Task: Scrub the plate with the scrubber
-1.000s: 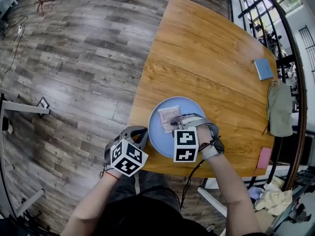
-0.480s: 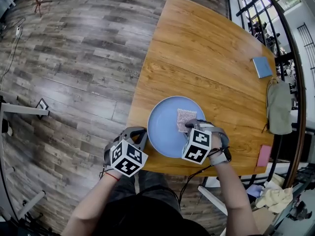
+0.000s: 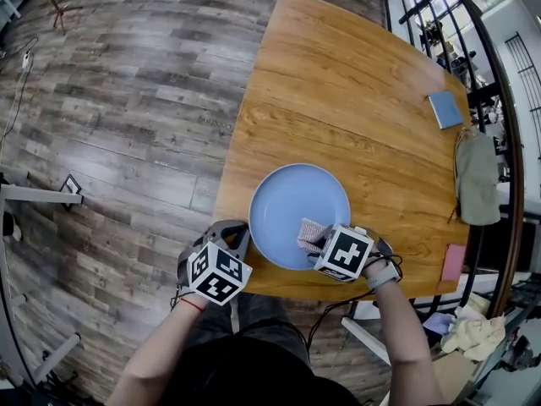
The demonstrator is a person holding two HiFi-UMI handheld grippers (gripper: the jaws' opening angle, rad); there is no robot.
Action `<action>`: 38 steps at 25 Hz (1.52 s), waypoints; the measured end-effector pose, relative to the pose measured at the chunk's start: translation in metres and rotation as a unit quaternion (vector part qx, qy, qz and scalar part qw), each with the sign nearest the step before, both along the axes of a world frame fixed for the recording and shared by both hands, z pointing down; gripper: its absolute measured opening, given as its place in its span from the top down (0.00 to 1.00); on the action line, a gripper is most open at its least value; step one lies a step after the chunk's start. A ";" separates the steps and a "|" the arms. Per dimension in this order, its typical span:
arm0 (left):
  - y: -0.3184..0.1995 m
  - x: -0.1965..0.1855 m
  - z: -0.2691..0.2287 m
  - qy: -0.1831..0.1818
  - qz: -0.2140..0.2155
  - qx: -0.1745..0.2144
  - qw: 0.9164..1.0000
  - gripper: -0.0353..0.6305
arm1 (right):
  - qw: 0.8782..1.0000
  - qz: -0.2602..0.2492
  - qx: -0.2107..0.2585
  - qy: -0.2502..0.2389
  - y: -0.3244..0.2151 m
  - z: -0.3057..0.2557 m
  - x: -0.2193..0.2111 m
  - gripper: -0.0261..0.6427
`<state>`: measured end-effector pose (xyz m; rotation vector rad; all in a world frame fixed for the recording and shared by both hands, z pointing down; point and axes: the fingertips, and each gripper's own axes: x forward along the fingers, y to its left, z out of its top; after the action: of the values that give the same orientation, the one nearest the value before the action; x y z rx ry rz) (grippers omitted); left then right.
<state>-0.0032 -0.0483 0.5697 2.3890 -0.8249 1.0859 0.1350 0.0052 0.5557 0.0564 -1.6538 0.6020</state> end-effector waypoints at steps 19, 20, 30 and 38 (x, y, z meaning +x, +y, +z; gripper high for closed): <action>0.001 0.002 -0.001 -0.002 0.014 0.002 1.000 0.95 | 0.981 -0.012 -0.159 -0.111 0.012 0.001 -0.081 0.83; 0.001 0.003 -0.001 -0.002 0.016 0.002 1.000 0.95 | 0.981 -0.013 -0.155 -0.112 0.008 0.001 -0.085 0.83; -0.002 0.004 -0.004 -0.010 0.043 0.014 0.999 0.95 | 0.986 0.053 -0.073 -0.140 -0.054 0.002 -0.103 0.83; -0.001 0.005 -0.003 -0.007 0.041 0.010 0.999 0.95 | 0.985 0.120 0.007 -0.120 -0.103 0.004 -0.066 0.83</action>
<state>0.0014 -0.0498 0.5665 2.4535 -0.7504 1.1335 0.0691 -0.0977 0.5595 0.2037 -1.9004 0.8054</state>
